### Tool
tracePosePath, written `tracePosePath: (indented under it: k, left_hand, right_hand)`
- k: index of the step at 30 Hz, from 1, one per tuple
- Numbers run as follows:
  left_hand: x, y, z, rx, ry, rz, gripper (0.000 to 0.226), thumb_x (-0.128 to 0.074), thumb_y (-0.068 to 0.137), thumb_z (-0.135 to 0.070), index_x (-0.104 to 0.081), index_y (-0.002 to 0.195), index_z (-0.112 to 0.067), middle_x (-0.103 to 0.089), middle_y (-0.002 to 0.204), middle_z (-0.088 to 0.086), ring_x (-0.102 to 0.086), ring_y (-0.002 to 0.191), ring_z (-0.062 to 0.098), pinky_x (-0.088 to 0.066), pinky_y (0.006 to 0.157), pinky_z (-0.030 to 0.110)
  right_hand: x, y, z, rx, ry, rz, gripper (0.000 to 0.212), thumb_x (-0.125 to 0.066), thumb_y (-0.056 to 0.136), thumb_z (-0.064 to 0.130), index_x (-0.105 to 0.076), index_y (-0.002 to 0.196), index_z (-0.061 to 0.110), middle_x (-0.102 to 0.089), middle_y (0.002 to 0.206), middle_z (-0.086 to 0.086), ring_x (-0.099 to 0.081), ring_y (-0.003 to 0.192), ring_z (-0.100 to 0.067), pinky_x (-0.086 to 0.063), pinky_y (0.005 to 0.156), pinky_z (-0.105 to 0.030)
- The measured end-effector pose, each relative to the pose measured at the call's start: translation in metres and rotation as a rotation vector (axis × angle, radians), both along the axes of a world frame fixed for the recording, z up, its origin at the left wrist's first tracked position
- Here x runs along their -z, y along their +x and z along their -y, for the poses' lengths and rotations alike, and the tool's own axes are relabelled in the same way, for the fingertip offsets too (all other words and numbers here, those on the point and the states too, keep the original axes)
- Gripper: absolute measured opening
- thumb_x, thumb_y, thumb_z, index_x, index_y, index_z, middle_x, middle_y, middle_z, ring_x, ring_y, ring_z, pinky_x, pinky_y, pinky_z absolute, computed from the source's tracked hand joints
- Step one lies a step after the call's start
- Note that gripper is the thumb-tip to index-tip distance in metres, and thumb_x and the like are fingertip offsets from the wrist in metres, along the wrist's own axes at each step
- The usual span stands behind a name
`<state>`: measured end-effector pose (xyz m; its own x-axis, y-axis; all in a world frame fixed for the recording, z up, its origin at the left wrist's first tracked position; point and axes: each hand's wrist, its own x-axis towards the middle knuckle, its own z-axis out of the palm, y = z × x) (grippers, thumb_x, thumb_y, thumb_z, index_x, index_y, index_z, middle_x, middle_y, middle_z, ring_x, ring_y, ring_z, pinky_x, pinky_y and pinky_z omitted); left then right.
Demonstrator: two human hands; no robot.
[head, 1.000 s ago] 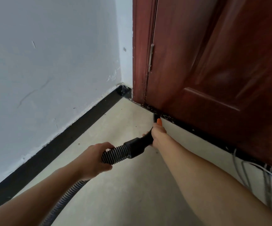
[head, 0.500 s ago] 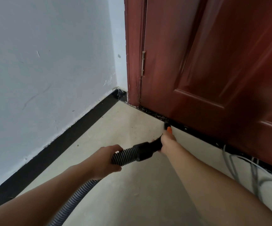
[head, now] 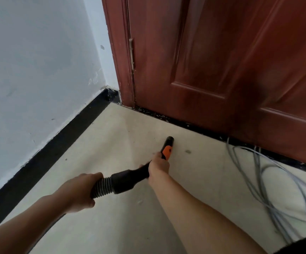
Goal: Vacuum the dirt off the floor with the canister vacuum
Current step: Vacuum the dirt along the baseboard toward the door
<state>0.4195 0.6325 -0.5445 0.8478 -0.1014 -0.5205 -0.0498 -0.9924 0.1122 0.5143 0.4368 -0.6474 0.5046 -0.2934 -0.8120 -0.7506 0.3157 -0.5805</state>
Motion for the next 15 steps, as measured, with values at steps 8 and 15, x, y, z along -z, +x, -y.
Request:
tracePosePath:
  k: [8,15]
  left_hand:
    - [0.012,-0.015,0.042,0.197,-0.139,0.008,0.029,-0.061,0.070,-0.019,-0.045,0.091,-0.030,-0.056,0.082,-0.008,-0.055,0.077,0.012,-0.038,0.055,0.022]
    - [0.008,-0.016,0.028,0.188,-0.223,0.002,0.033,-0.067,0.066,-0.021,-0.051,0.094,-0.028,-0.059,0.085,-0.006,-0.058,0.081,0.013,-0.049,0.066,0.029]
  right_hand:
    - [-0.017,-0.055,0.068,0.250,0.033,0.014,0.042,-0.055,0.100,0.040,-0.052,0.122,0.004,-0.062,0.096,-0.016,-0.065,0.074,-0.032,-0.060,0.073,-0.048]
    - [-0.043,-0.061,0.063,0.191,0.018,0.033,0.035,-0.050,0.104,0.032,-0.049,0.126,0.005,-0.060,0.096,-0.015,-0.060,0.065,-0.028,-0.052,0.053,-0.038]
